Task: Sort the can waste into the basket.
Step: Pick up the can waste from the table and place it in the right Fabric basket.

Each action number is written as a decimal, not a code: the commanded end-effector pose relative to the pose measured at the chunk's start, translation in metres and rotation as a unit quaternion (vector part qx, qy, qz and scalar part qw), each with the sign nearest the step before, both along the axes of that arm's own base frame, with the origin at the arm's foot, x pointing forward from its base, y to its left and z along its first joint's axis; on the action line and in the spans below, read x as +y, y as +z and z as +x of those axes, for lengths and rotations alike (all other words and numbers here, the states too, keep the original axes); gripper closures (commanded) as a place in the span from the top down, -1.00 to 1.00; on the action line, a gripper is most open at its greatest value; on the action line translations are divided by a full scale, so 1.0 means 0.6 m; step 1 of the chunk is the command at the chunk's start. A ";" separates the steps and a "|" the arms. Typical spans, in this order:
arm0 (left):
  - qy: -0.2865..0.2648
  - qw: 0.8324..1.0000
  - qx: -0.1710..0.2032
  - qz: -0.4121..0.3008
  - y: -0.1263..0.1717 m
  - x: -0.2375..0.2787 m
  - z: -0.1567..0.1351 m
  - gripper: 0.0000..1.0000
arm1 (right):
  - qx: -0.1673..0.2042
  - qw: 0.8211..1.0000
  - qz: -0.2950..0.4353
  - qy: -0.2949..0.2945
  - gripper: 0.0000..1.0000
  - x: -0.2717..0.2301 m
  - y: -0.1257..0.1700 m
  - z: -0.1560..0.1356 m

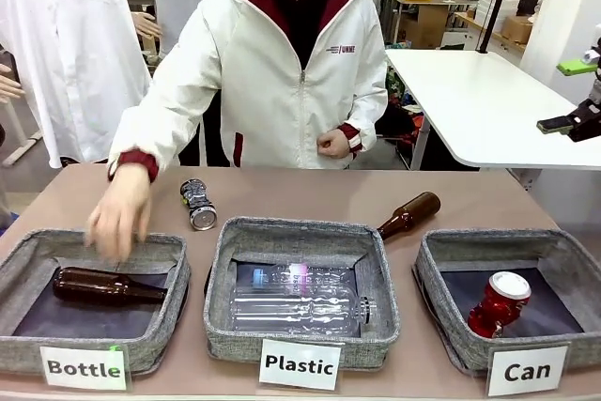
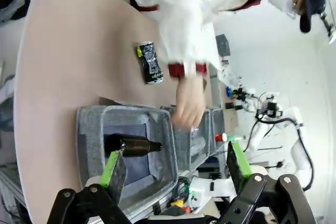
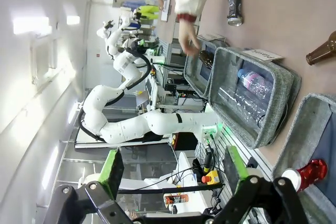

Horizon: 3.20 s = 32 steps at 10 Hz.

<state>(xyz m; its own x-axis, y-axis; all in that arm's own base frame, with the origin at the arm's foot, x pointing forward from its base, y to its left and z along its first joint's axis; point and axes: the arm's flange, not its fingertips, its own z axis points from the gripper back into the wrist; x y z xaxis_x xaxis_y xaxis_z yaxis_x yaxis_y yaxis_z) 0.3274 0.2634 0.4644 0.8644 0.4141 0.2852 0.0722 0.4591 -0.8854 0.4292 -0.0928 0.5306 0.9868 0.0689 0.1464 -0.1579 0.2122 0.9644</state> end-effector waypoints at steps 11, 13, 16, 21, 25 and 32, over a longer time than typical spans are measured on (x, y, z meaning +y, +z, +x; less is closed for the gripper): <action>-0.034 0.880 0.122 0.457 0.018 -0.671 0.225 1.00 | -0.006 1.000 -0.003 0.007 1.00 -0.002 0.003 -0.001; -0.069 0.901 0.110 0.414 0.019 -0.703 0.238 1.00 | -0.006 1.000 -0.003 0.007 1.00 -0.002 0.003 -0.001; -0.059 0.888 0.115 0.442 -0.019 -0.724 0.227 1.00 | -0.006 1.000 -0.003 0.007 1.00 -0.002 0.003 -0.001; 0.067 0.886 0.249 0.385 -0.062 -0.778 0.342 1.00 | -0.006 1.000 -0.003 0.007 1.00 -0.002 0.003 -0.001; 0.043 0.856 0.271 0.437 -0.095 -0.786 0.464 1.00 | -0.006 1.000 -0.003 0.007 1.00 -0.002 0.003 -0.001; 0.073 0.828 0.352 0.429 -0.125 -0.785 0.476 1.00 | -0.006 1.000 -0.003 0.007 1.00 -0.002 0.003 -0.001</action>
<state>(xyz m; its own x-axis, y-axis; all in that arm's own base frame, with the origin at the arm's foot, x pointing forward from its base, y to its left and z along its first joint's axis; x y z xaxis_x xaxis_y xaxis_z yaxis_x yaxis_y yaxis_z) 0.6125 -0.2067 0.3837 0.9463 0.3230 0.0125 -0.3226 0.9461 -0.0290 0.4292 -0.0928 0.5306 0.9868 0.0692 0.1463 -0.1579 0.2126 0.9643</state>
